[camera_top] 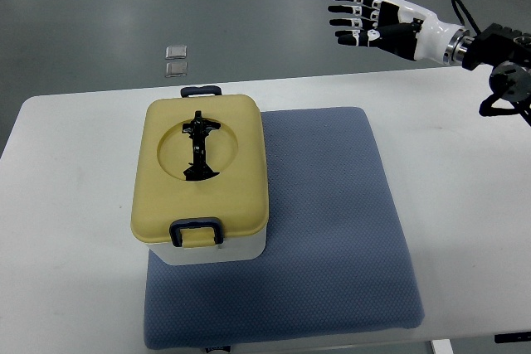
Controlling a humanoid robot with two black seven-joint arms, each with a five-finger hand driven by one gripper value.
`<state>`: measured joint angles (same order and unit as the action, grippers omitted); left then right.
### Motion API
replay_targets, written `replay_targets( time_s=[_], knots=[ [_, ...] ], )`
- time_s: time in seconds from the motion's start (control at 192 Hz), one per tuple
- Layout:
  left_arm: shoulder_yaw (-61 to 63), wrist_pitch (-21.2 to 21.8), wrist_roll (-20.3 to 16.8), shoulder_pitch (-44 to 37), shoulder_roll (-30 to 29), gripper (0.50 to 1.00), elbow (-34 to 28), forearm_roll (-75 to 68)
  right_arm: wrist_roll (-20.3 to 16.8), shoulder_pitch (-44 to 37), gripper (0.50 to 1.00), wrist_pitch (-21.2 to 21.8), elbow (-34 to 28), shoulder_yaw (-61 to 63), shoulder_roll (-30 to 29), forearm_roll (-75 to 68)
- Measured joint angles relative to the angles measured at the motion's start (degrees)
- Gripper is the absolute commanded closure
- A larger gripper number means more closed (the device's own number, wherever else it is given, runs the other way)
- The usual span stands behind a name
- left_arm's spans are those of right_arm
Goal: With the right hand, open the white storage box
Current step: 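Reach the right hand over the yellow lid toward its black handle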
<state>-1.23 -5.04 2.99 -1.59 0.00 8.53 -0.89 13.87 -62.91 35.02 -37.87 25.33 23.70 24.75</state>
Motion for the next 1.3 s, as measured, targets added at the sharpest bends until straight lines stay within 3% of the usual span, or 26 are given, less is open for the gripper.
replay_targets(
  time_s=[0.266,0.599,0.74,0.99,1.302],
  knots=[
    [0.0,0.0,0.0,-0.01,0.0,0.5,0.0,0.0,8.16,-5.97,0.572,0.01,-10.58,0.12,-0.34,25.9],
    [0.02,0.0,0.0,0.01,0.0,0.5,0.0,0.01,13.83,-11.64,0.572,-0.01,-20.81,0.11,-2.57,49.85],
    [0.02,0.0,0.02,0.0,0.0,0.5,0.0,0.01,16.13,-14.66,0.572,-0.01,-22.02,-0.69,-4.53,54.95],
    [0.01,0.0,0.02,0.01,0.0,0.5,0.0,0.01,16.55,-21.31,0.574,-0.06,-21.5,-8.12,-10.74,60.56],
    [0.01,0.0,0.01,0.01,0.0,0.5,0.0,0.01,16.41,-24.84,0.576,-4.16,-18.56,-13.62,-15.93,65.59]
  ],
)
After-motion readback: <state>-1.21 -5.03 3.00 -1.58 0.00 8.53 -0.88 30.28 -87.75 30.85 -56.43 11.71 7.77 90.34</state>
